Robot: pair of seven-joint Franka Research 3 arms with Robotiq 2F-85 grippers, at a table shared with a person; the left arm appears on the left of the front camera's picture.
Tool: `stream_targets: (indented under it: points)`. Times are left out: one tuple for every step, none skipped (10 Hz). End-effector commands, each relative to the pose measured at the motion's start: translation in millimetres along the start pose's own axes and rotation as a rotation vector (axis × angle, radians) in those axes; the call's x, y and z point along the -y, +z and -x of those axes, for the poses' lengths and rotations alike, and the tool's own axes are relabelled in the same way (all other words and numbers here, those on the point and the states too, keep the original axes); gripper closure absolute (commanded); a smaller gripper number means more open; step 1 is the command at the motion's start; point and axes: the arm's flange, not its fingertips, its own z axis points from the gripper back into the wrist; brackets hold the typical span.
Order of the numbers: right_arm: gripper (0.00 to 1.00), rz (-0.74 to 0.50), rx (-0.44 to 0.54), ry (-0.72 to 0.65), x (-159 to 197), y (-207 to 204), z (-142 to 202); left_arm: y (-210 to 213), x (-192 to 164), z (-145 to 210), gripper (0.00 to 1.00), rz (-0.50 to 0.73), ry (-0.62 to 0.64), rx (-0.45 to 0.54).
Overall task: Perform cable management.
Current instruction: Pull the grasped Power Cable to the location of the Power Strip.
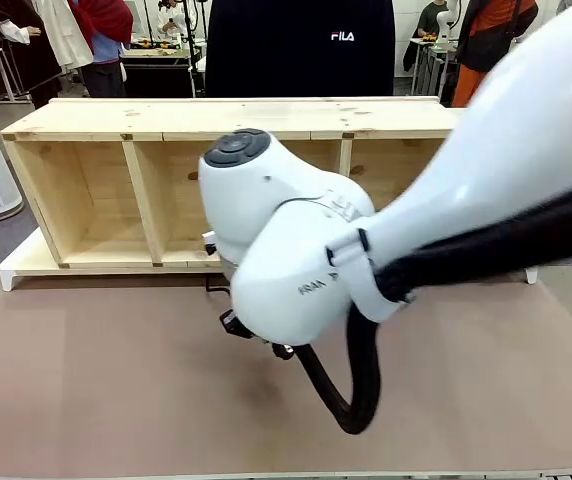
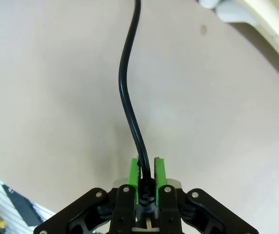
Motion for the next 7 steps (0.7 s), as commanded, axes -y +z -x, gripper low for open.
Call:
stream_targets:
  points:
    - [0.84, -0.003, 0.051, -0.106, 15, 1, 29, 0, 0, 0, 0.00, -0.004, 0.000, 0.000]
    - [0.84, 0.002, 0.065, -0.136, 22, 1, 37, 0, 0, 0, 0.00, -0.004, 0.000, 0.000]
    - [0.84, -0.001, 0.071, -0.152, 27, 0, 42, 0, 0, 0, 0.00, -0.004, 0.000, 0.000]
    - [0.84, -0.006, 0.076, -0.158, 29, -2, 44, 0, 0, 0, 0.00, -0.004, 0.000, 0.000]
    - [0.84, -0.010, 0.080, -0.156, 31, -3, 46, 0, 0, 0, 0.00, -0.004, 0.000, 0.000]
    - [0.84, -0.009, 0.085, -0.156, 31, -3, 46, 0, 0, 0, 0.00, -0.004, 0.000, 0.000]
    - [0.84, -0.014, 0.094, -0.147, 31, -2, 46, 0, 0, 0, 0.00, -0.004, 0.000, 0.000]
